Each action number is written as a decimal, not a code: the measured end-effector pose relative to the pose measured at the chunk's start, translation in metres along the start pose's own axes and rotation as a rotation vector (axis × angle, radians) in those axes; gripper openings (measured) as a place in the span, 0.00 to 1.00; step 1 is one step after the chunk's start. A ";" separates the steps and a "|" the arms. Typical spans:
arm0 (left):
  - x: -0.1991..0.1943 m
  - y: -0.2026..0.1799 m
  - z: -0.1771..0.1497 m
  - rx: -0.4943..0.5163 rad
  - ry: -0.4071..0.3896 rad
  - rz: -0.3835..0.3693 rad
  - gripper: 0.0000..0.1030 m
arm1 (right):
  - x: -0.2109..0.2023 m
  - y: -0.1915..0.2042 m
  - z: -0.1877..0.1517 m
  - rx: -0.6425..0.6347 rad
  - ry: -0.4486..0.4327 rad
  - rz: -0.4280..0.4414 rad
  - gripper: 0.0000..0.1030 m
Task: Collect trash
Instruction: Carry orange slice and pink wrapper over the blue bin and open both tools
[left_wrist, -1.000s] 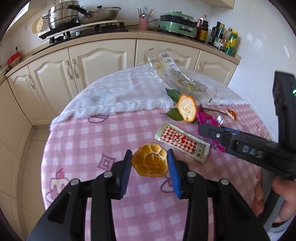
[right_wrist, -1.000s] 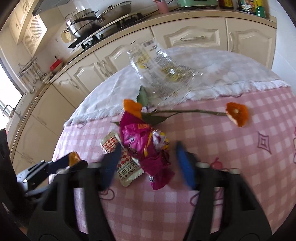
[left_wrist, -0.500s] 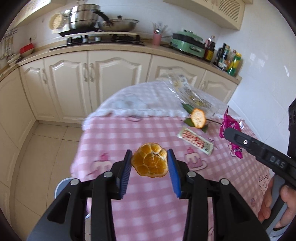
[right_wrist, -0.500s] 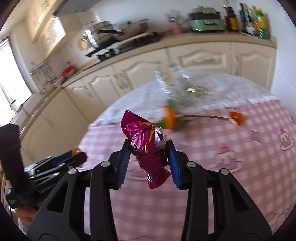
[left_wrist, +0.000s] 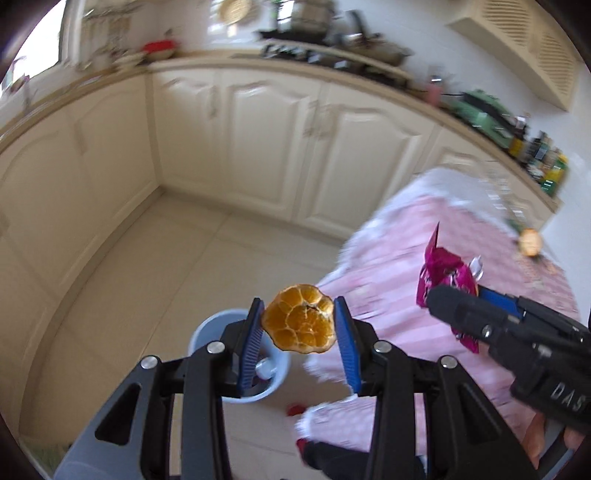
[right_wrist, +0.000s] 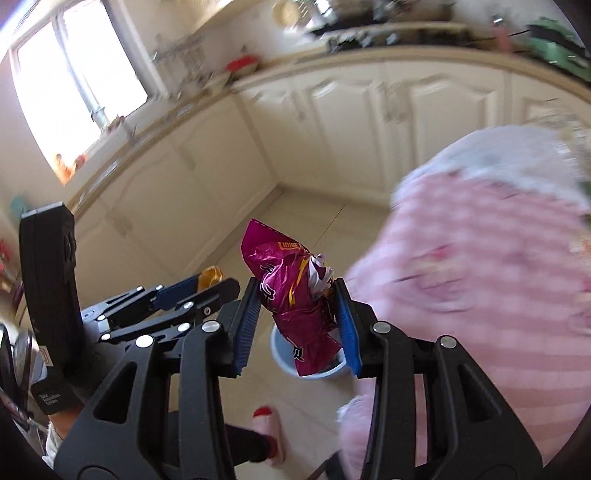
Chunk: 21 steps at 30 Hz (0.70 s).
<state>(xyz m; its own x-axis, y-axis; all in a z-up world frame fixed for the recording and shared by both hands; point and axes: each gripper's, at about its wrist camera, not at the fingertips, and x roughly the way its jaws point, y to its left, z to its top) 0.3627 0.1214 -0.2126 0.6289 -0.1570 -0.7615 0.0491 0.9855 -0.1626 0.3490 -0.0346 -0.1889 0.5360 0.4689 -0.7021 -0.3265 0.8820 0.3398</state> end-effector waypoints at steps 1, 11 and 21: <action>0.005 0.010 -0.003 -0.014 0.011 0.013 0.36 | 0.012 0.006 -0.003 -0.006 0.016 0.004 0.38; 0.102 0.102 -0.042 -0.149 0.193 0.069 0.36 | 0.168 0.019 -0.042 -0.024 0.264 -0.057 0.38; 0.190 0.123 -0.057 -0.156 0.289 0.049 0.37 | 0.234 -0.025 -0.066 0.042 0.378 -0.130 0.38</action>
<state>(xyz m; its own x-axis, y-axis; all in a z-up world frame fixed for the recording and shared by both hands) 0.4444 0.2086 -0.4133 0.3805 -0.1433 -0.9136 -0.1090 0.9741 -0.1982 0.4311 0.0500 -0.4026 0.2439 0.3097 -0.9190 -0.2390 0.9376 0.2526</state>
